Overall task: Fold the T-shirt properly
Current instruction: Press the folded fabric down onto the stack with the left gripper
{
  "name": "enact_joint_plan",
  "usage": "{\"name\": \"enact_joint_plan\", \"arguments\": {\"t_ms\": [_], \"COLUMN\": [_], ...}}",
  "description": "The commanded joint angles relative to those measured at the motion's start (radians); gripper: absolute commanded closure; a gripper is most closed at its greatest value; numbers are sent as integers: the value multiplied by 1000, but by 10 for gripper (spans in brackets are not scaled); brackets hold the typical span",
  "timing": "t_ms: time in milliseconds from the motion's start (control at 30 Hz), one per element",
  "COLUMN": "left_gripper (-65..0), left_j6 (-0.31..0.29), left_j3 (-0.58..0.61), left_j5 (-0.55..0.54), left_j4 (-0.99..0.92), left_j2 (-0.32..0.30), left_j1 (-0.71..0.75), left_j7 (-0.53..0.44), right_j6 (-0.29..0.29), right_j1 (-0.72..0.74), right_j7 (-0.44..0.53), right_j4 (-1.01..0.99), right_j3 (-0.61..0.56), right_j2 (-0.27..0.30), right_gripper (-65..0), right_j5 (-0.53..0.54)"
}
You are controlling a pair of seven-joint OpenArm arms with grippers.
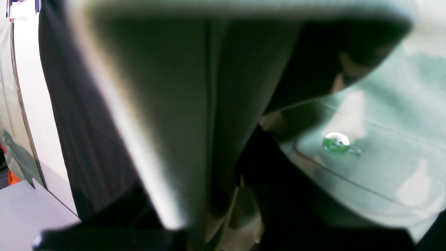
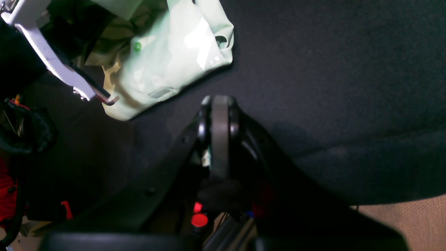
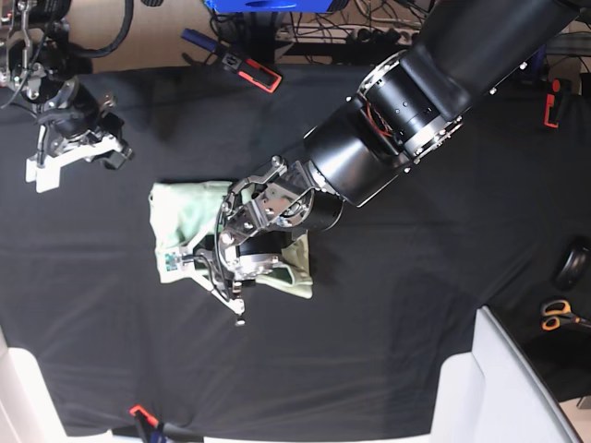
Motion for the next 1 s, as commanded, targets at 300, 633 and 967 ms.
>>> {"name": "enact_joint_plan", "arguments": {"t_ms": [300,633,967], "left_gripper": [0,0,0], "left_j6": [14,14,14], "left_j3": [-11,-11,-11], "left_j5": [6,6,6], "left_j4": [10,15,15], "left_j2": [16,16,16], "left_j1": [-25,-20,-20], "left_j7": [-10,46,48], "right_j6": [9,9,9], "right_j1": [0,0,-5], "right_j7": [13,13,13], "right_j4": [15,15,15], "right_j3": [6,6,6], "right_j2": [10,10,10], "right_gripper": [-1,-1,-1], "right_j5": [9,9,9]}}
